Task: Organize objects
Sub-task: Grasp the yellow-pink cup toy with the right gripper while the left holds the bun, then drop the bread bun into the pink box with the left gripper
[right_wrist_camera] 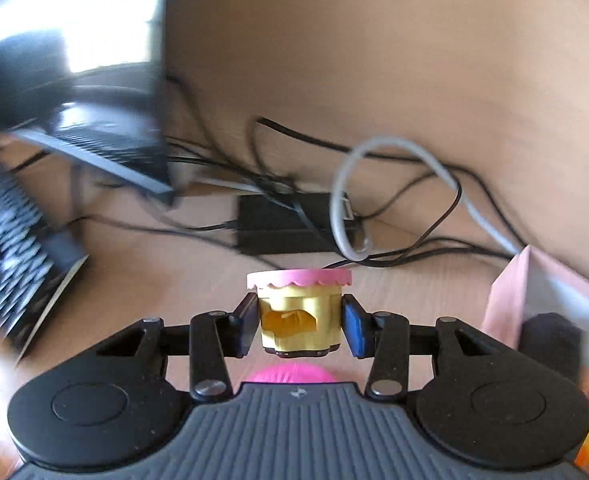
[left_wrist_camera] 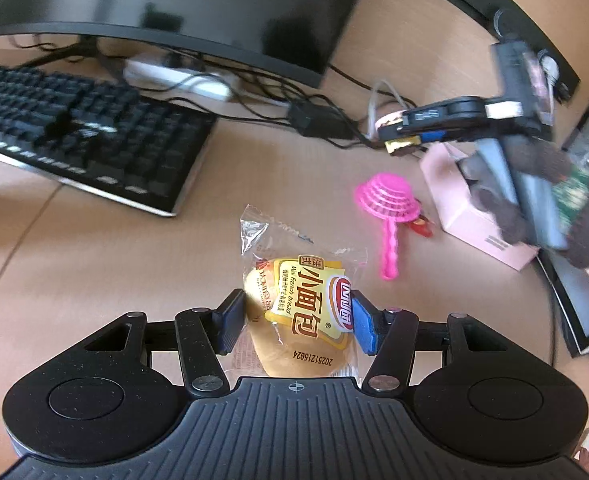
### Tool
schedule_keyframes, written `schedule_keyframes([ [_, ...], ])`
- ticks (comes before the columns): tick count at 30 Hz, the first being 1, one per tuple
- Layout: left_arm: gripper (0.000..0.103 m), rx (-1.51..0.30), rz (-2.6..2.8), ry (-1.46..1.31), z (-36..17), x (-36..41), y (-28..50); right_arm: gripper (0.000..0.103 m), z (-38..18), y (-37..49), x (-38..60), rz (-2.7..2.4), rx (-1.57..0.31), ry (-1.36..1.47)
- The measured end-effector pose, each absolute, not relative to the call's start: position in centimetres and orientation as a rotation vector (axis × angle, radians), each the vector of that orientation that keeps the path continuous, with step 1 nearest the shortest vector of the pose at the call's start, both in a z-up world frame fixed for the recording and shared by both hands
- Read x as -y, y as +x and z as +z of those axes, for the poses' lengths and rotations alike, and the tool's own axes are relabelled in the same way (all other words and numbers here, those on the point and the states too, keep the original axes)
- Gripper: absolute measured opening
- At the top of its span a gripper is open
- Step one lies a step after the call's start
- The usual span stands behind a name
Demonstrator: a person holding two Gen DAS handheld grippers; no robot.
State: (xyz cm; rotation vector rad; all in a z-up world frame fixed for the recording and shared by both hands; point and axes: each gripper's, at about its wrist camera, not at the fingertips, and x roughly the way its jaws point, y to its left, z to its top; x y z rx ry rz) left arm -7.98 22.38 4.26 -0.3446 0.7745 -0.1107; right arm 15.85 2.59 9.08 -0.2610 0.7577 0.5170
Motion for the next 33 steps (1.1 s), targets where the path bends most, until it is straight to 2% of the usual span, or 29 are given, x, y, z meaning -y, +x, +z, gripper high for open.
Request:
schedule_keyframes([
  [5, 0.060, -0.789, -0.206, -0.304, 4.4, -19.6, -6.1, 0.043, 10.2, 10.0, 1.2, 0.553, -0.735, -0.311],
  [15, 0.060, -0.820, -0.503, -0.193, 6.0, -12.0, -1.5, 0.043, 8.1, -0.5, 11.9, 0.340, -0.843, -0.297],
  [27, 0.061, -0.557, -0.651, -0.209, 17.0, -0.2, 12.1, 0.043, 9.3, -5.3, 22.0, 0.023, -0.789, -0.062],
  [30, 0.060, -0.556, -0.613, -0.286, 16.0, 3.4, 15.3, 0.043, 9.0, -5.7, 22.5, 0.006, -0.773, -0.050],
  [33, 0.060, -0.648, -0.634, -0.297, 11.9, 6.7, 18.3, 0.043, 9.0, -6.5, 22.9, -0.006, -0.760, -0.036],
])
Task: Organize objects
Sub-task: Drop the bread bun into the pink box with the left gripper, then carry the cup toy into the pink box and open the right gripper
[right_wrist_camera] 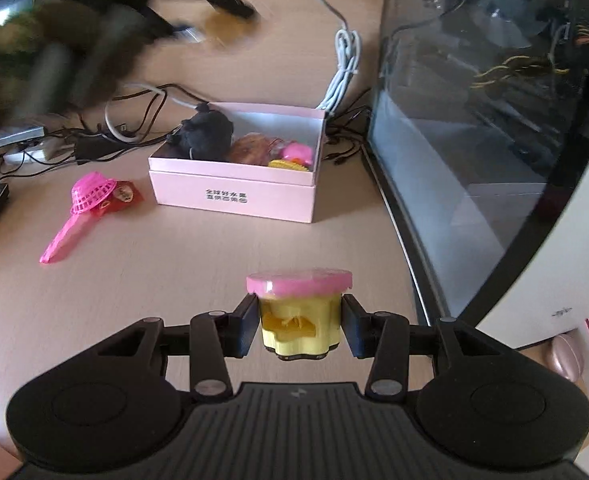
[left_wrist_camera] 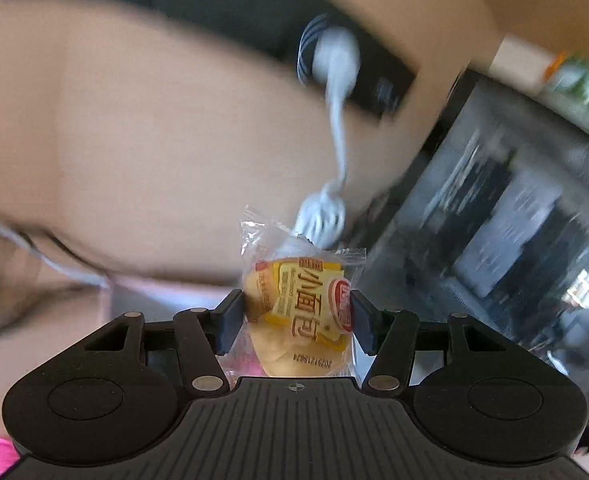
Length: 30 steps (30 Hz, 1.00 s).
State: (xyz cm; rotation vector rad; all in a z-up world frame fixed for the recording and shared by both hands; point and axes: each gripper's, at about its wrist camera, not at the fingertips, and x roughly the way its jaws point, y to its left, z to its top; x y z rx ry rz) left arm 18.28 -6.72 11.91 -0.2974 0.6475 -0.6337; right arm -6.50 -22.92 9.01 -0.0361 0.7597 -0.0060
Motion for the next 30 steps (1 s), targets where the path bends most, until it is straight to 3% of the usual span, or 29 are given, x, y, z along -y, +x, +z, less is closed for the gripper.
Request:
schedule_keyframes([
  [4, 0.059, -0.717, -0.551, -0.143, 7.9, 9.7, 19.3, 0.043, 8.7, -6.8, 23.2, -0.022, -0.756, -0.038],
  [10, 0.059, -0.728, -0.553, -0.229, 7.4, 7.0, 17.6, 0.044, 8.3, -6.3, 23.9, 0.005, -0.785, -0.065],
  [11, 0.059, -0.734, -0.550, -0.241, 7.6, 5.9, 16.9, 0.048, 8.1, -6.2, 23.9, 0.016, -0.796, -0.079],
  [12, 0.059, -0.739, -0.546, -0.252, 7.6, 4.9, 16.2, 0.061, 7.8, -6.1, 23.8, 0.029, -0.808, -0.095],
  [14, 0.059, -0.750, -0.540, -0.269, 7.7, 3.2, 14.6, 0.073, 7.1, -6.2, 23.7, 0.041, -0.820, -0.132],
  [15, 0.059, -0.757, -0.539, -0.276, 7.4, 2.1, 13.6, 0.073, 6.5, -6.0, 23.6, 0.041, -0.834, -0.151],
  [25, 0.059, -0.925, -0.506, -0.249, 3.3, -2.9, 4.2, 0.074, 3.8, -2.8, 23.5, -0.031, -0.845, -0.189],
  [26, 0.059, -0.938, -0.504, -0.253, 2.9, -3.1, 3.6, 0.070, 3.7, -2.5, 23.4, -0.032, -0.853, -0.207],
  [27, 0.059, -0.945, -0.500, -0.261, 2.7, -3.4, 3.1, 0.055, 3.6, -2.1, 23.4, -0.018, -0.868, -0.221],
  [30, 0.059, -0.953, -0.481, -0.295, 2.3, -4.4, 2.0, 0.055, 4.4, -1.5, 23.1, 0.024, -0.869, -0.234],
])
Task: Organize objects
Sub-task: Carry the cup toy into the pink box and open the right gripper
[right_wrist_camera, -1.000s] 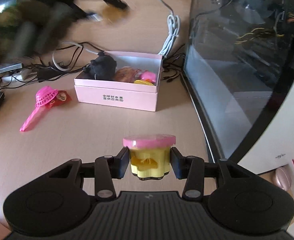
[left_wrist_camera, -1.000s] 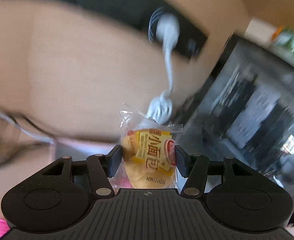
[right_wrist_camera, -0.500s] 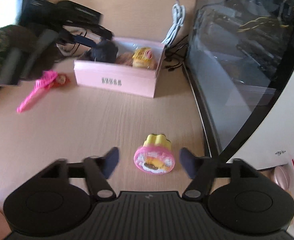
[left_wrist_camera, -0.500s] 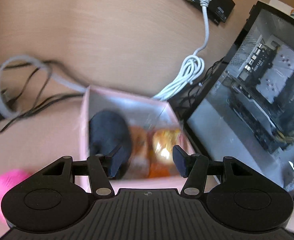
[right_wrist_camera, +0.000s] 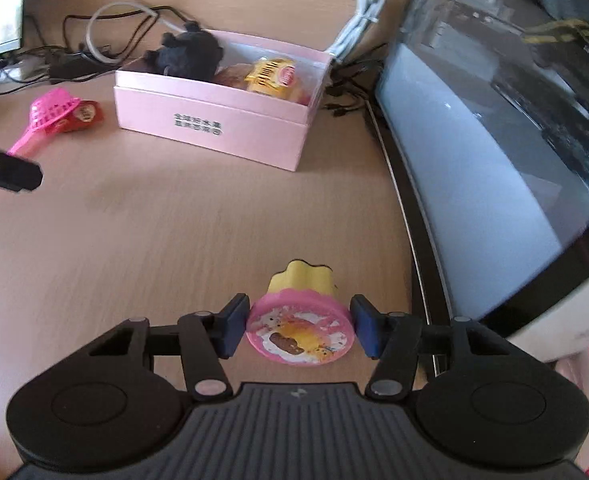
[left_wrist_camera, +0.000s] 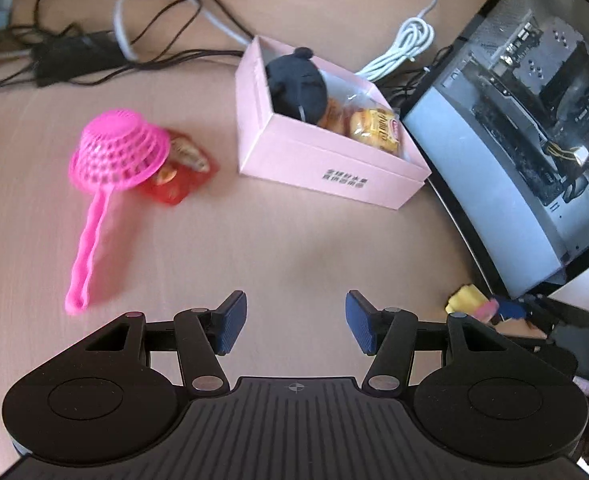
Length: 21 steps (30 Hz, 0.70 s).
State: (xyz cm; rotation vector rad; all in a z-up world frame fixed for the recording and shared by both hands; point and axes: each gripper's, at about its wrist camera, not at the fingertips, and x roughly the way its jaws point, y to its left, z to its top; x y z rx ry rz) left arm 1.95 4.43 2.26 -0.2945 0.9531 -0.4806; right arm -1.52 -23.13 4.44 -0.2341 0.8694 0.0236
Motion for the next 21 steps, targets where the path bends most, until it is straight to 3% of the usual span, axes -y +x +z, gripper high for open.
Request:
schedule_keyframes([
  [9, 0.059, -0.915, -0.386, -0.336, 3.0, -8.2, -0.8, 0.055, 14.5, 2.0, 21.6, 0.135, -0.626, -0.161],
  [18, 0.059, -0.889, -0.287, -0.353, 2.8, -11.6, -3.3, 0.055, 23.7, 12.0, 20.2, 0.162, -0.432, -0.078],
  [20, 0.059, -0.890, -0.268, -0.365, 2.5, -12.1, -3.7, 0.063, 24.3, 14.7, 20.6, 0.190, -0.436, -0.010],
  [21, 0.059, -0.891, -0.260, -0.367, 2.4, -12.4, -4.0, 0.080, 24.3, 15.5, 20.9, 0.179, -0.436, 0.021],
])
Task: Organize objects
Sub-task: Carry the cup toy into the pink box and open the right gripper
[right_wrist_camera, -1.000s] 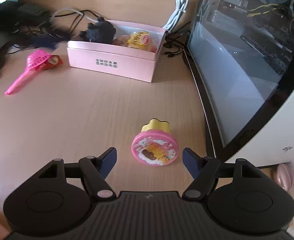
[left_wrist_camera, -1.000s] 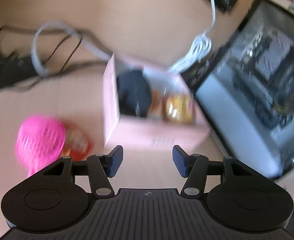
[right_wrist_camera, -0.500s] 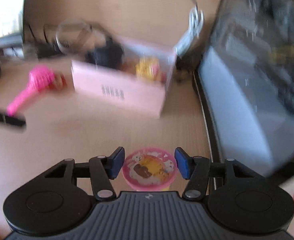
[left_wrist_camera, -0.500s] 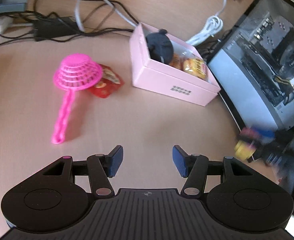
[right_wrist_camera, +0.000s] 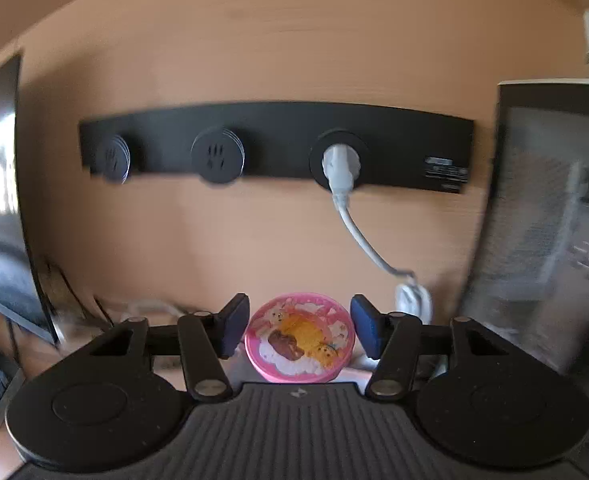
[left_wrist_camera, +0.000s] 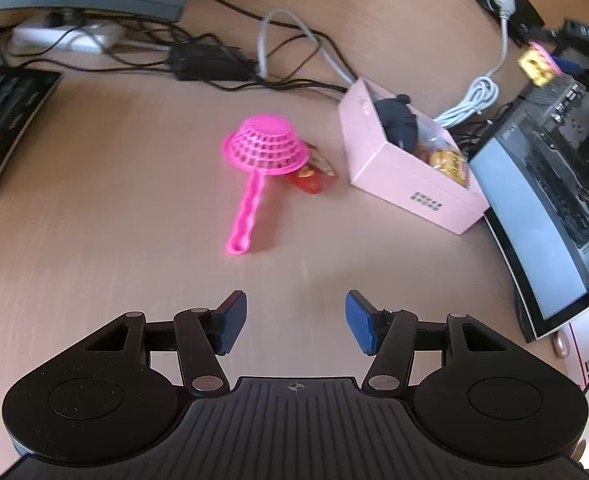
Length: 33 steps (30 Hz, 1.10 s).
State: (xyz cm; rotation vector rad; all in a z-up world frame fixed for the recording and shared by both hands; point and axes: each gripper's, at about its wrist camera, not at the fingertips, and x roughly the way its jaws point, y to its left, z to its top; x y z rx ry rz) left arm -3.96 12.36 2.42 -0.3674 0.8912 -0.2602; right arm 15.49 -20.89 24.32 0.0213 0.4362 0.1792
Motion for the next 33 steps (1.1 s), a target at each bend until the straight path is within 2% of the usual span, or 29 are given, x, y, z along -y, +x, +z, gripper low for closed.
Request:
schedule_keyframes([
  [1, 0.059, -0.892, -0.252, -0.367, 2.4, -12.5, -4.2, 0.089, 24.4, 16.1, 21.2, 0.155, -0.428, 0.047],
  [3, 0.059, -0.891, -0.242, -0.362, 2.3, -12.9, -4.7, 0.090, 24.1, 16.2, 21.6, 0.138, -0.416, 0.075],
  [7, 0.059, -0.900, -0.219, -0.356, 2.0, -13.4, -5.1, 0.100, 22.2, 14.6, 21.7, 0.140, -0.441, 0.084],
  [22, 0.059, -0.881, -0.218, -0.198, 3.0, -11.0, -3.0, 0.103, 11.4, 5.3, 17.1, 0.176, -0.616, -0.202],
  [33, 0.059, -0.853, -0.222, -0.127, 3.7, -9.5, -1.4, 0.103, 7.2, 0.8, 15.7, 0.234, -0.750, -0.213],
])
